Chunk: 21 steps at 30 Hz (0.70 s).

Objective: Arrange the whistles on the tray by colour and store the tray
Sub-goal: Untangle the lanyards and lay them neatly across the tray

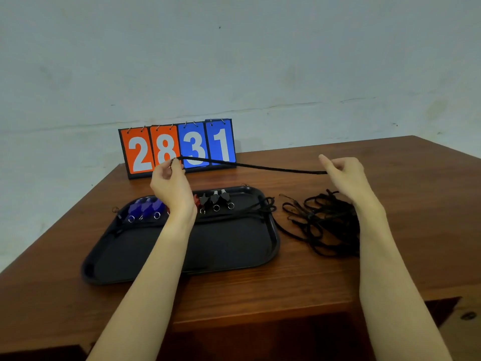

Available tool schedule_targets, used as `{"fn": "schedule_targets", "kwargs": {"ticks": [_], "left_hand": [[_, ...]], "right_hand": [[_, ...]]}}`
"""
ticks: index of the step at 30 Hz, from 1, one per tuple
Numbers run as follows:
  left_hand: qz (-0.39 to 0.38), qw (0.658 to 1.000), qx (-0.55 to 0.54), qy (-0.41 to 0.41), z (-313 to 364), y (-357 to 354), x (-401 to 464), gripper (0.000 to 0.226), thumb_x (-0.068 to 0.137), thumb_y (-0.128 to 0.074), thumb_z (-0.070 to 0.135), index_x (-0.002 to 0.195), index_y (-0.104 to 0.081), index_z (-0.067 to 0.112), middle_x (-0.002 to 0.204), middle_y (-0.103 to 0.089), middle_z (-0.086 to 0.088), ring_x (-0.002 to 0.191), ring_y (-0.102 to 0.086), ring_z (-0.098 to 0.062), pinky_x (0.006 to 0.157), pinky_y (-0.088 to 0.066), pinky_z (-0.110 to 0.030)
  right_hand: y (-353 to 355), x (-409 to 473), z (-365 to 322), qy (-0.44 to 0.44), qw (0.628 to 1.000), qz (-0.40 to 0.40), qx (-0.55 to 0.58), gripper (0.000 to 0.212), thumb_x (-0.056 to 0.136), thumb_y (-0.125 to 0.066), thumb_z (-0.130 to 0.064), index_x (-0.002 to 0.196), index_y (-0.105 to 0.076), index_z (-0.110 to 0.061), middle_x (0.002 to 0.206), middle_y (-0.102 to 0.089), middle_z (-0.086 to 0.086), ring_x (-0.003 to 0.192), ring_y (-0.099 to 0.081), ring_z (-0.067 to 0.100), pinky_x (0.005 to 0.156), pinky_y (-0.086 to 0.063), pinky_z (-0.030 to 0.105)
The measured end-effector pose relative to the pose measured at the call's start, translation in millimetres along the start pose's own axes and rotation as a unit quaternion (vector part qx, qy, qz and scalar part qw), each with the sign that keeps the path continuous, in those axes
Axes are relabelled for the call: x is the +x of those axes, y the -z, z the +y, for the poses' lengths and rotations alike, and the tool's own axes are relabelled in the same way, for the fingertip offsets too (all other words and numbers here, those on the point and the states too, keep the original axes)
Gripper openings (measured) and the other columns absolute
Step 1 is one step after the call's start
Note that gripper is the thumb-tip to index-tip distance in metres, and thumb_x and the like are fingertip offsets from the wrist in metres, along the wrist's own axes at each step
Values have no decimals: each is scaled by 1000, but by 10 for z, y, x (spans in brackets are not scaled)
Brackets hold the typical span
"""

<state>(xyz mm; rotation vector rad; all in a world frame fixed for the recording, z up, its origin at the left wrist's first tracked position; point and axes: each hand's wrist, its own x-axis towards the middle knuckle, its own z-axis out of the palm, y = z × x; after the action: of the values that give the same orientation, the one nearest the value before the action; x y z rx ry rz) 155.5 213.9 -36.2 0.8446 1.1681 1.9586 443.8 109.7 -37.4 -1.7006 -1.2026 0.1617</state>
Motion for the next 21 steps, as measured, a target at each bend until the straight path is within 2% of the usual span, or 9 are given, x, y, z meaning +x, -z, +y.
{"fn": "schedule_targets", "kwargs": {"ticks": [3, 4, 6, 9, 13, 15, 17, 18, 21], "left_hand": [[49, 998, -34, -8, 93, 88, 62, 13, 92, -61, 16, 104, -63, 14, 97, -68, 1, 82, -69, -10, 68, -56, -17], [63, 997, -46, -6, 121, 131, 98, 12, 91, -62, 16, 103, -62, 14, 94, -68, 3, 81, -70, -10, 68, -57, -18], [84, 994, -64, 8, 161, 239, 194, 14, 89, -64, 13, 103, -64, 12, 96, -69, 1, 78, -72, -11, 68, -58, -21], [94, 993, -64, 31, 193, 455, 311, 15, 87, -66, 10, 102, -65, 11, 98, -70, -4, 75, -72, -10, 67, -58, -20], [83, 996, -6, 38, 223, 815, 403, 13, 86, -66, 7, 94, -61, 16, 95, -70, -3, 76, -72, -9, 67, -57, -19], [62, 997, 44, 33, 242, 1002, 461, 15, 86, -67, 8, 98, -63, 17, 94, -69, -2, 78, -71, -9, 67, -56, -19], [34, 993, 108, 33, 260, 1176, 542, 14, 86, -67, 9, 100, -65, 15, 92, -69, -2, 79, -71, -10, 69, -57, -21], [18, 989, 141, 34, 266, 1253, 590, 14, 86, -68, 9, 99, -67, 12, 93, -70, -4, 78, -71, -11, 71, -58, -24], [-17, 965, 261, 3, 279, 1456, 691, 10, 84, -70, 11, 93, -71, 14, 97, -71, -6, 85, -69, -16, 78, -58, -31]], "right_hand": [[-84, -50, -114, 23, 995, -70, 61, 49, 97, -49, -33, 57, -29, -14, 53, -22, 0, 43, -22, 11, 60, -37, 12], [-109, -68, -146, 25, 992, -94, 85, 46, 97, -50, -29, 58, -31, -13, 54, -22, 0, 43, -21, 11, 51, -31, 10], [-167, -85, -192, 20, 980, -143, 138, 39, 95, -50, -16, 59, -36, -12, 53, -26, -1, 41, -21, 9, 44, -23, 17], [-267, -86, -227, 27, 963, -199, 182, 36, 89, -44, -3, 55, -40, -12, 49, -33, -7, 40, -23, 6, 45, -16, 22], [-387, -131, -283, 55, 960, -226, 155, 38, 91, -45, -4, 55, -46, -14, 47, -41, -13, 41, -32, 3, 48, -21, 23], [-447, -171, -319, 75, 965, -226, 107, 34, 96, -49, -14, 62, -51, -15, 57, -51, -15, 55, -48, -1, 59, -33, 24], [-504, -203, -338, 104, 968, -221, 67, 24, 95, -55, -24, 73, -59, -15, 76, -61, -14, 82, -58, 4, 79, -41, 28], [-529, -215, -341, 121, 967, -218, 60, 20, 94, -57, -26, 78, -62, -15, 82, -63, -11, 87, -59, 7, 84, -41, 29], [-595, -246, -350, 160, 962, -217, 47, 12, 92, -60, -22, 84, -66, -15, 82, -65, -8, 79, -60, 3, 78, -44, 25]]}}
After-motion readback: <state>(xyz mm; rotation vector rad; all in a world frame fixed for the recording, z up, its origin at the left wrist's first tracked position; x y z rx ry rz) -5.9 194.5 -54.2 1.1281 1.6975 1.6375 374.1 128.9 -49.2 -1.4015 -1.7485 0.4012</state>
